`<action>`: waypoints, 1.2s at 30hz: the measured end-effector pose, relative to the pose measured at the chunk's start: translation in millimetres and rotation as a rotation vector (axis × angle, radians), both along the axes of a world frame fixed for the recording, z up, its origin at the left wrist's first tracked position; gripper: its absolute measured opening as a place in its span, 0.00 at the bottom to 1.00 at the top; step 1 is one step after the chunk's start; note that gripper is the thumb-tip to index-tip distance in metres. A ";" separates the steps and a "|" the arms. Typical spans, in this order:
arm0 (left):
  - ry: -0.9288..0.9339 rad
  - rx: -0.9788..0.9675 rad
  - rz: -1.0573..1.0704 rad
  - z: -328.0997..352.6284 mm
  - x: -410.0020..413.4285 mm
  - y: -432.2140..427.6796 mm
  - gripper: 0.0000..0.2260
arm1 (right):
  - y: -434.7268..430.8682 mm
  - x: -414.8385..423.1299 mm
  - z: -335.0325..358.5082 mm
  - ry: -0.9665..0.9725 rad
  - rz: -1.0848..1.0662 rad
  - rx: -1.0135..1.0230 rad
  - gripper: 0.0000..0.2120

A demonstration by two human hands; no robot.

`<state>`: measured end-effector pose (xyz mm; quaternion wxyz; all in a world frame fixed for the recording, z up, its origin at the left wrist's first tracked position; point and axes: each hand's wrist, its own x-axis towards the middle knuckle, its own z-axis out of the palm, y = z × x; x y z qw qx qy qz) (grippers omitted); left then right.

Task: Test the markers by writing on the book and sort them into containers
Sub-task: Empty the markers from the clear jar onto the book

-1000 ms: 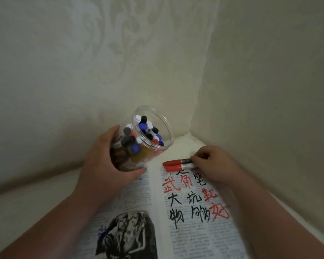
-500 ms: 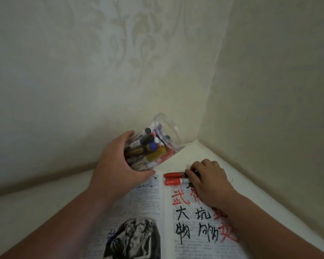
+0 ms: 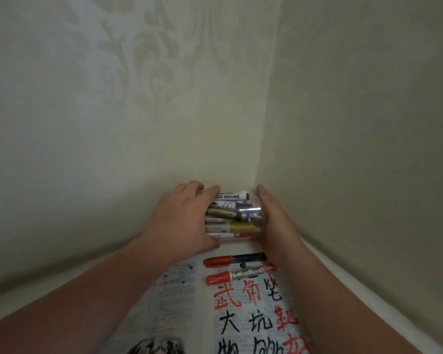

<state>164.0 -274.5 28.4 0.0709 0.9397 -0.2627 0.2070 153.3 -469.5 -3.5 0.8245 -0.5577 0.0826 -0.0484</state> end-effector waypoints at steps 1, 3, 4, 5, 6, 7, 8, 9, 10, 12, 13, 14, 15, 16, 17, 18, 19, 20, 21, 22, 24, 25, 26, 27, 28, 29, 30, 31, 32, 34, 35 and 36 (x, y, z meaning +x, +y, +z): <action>-0.002 0.004 -0.009 0.4 2.2 -4.0 0.50 | -4.3 2.6 -3.3 0.022 -0.024 0.031 0.28; 0.025 -0.108 -0.046 2.2 3.3 -4.7 0.50 | -14.3 7.8 -8.7 0.066 -0.003 0.111 0.31; 0.049 -0.241 -0.074 1.5 3.3 -1.2 0.50 | -18.5 9.4 -10.9 0.075 0.008 0.151 0.30; 0.099 -0.430 -0.101 -1.1 4.3 3.6 0.49 | -21.9 9.4 -11.8 0.082 0.015 0.181 0.26; 0.194 -0.647 -0.128 -3.9 3.3 7.0 0.49 | -24.0 9.3 -12.7 0.087 0.025 0.211 0.23; 0.323 -0.864 -0.159 -6.4 0.7 7.0 0.48 | -24.4 8.2 -12.1 0.096 0.048 0.255 0.21; 0.449 -1.032 -0.212 -9.0 -2.7 4.4 0.45 | -23.5 6.3 -10.4 0.110 0.077 0.299 0.22; 0.530 -1.148 -0.268 -10.9 -6.6 -0.4 0.40 | -21.9 5.5 -9.6 0.122 0.098 0.335 0.23; 0.551 -1.222 -0.301 -12.3 -9.8 -5.6 0.37 | -19.7 4.9 -8.2 0.127 0.108 0.360 0.23; 0.497 -1.315 -0.314 -13.9 -13.2 -11.6 0.33 | -16.7 5.9 -6.7 0.112 0.100 0.393 0.25; 0.455 -1.352 -0.308 -15.0 -14.5 -12.8 0.33 | -16.1 8.2 -7.9 0.091 0.090 0.407 0.26; 0.419 -1.382 -0.295 -16.9 -15.2 -12.8 0.34 | -15.8 10.1 -9.8 0.069 0.075 0.421 0.27; 0.393 -1.393 -0.285 -19.1 -16.0 -12.6 0.35 | -15.7 11.3 -11.9 0.061 0.056 0.435 0.27; 0.376 -1.393 -0.285 -20.0 -17.9 -12.9 0.36 | -15.2 13.0 -13.9 0.066 0.039 0.453 0.28; 0.361 -1.385 -0.288 -20.4 -19.7 -13.3 0.37 | -14.6 15.0 -16.1 0.081 0.023 0.475 0.28; 0.340 -1.383 -0.282 -21.0 -20.2 -12.0 0.36 | -14.1 17.0 -18.3 0.097 0.002 0.492 0.28; 0.320 -1.392 -0.272 -20.7 -19.7 -10.0 0.35 | -14.0 18.7 -20.4 0.112 -0.030 0.505 0.27; 0.301 -1.420 -0.253 -20.0 -18.1 -6.9 0.34 | -14.3 20.1 -22.2 0.121 -0.062 0.519 0.25; 0.280 -1.454 -0.228 -20.2 -15.4 -2.1 0.34 | -14.4 20.8 -22.4 0.128 -0.087 0.535 0.23; 0.261 -1.485 -0.195 -20.6 -13.0 3.0 0.33 | -14.7 21.7 -22.5 0.132 -0.108 0.545 0.21; 0.225 -1.523 -0.135 -21.7 -11.3 13.8 0.33 | -14.8 22.8 -20.5 0.142 -0.143 0.545 0.14; 0.208 -1.531 -0.115 -21.9 -11.6 18.2 0.32 | -14.8 23.5 -19.9 0.151 -0.152 0.532 0.11; 0.193 -1.526 -0.099 -21.1 -11.8 22.4 0.33 | -14.5 24.1 -19.9 0.155 -0.151 0.517 0.09; 0.177 -1.515 -0.094 -19.8 -11.5 25.9 0.32 | -13.6 24.0 -19.4 0.160 -0.152 0.502 0.07; 0.165 -1.501 -0.093 -17.3 -12.4 29.1 0.32 | -12.9 24.2 -19.3 0.168 -0.163 0.494 0.07; 0.151 -1.478 -0.090 -15.3 -12.7 32.4 0.31 | -12.6 23.9 -19.8 0.173 -0.178 0.482 0.08; 0.129 -1.446 -0.076 -12.8 -14.3 35.7 0.31 | -12.9 24.1 -21.3 0.176 -0.191 0.475 0.09; 0.095 -1.402 -0.053 -11.0 -16.1 39.5 0.31 | -13.0 22.7 -21.5 0.183 -0.211 0.468 0.11; 0.060 -1.363 -0.024 -8.9 -19.0 43.2 0.31 | -11.7 20.7 -21.4 0.186 -0.223 0.450 0.13; -0.007 -1.322 0.040 -8.4 -23.0 51.6 0.30 | -8.7 18.4 -24.7 0.154 -0.242 0.369 0.18; -0.029 -1.317 0.062 -9.1 -25.1 55.1 0.31 | -6.8 17.2 -25.5 0.135 -0.264 0.306 0.18; -0.031 -1.316 0.082 -9.8 -27.7 57.3 0.31 | -4.6 15.6 -25.9 0.120 -0.291 0.246 0.15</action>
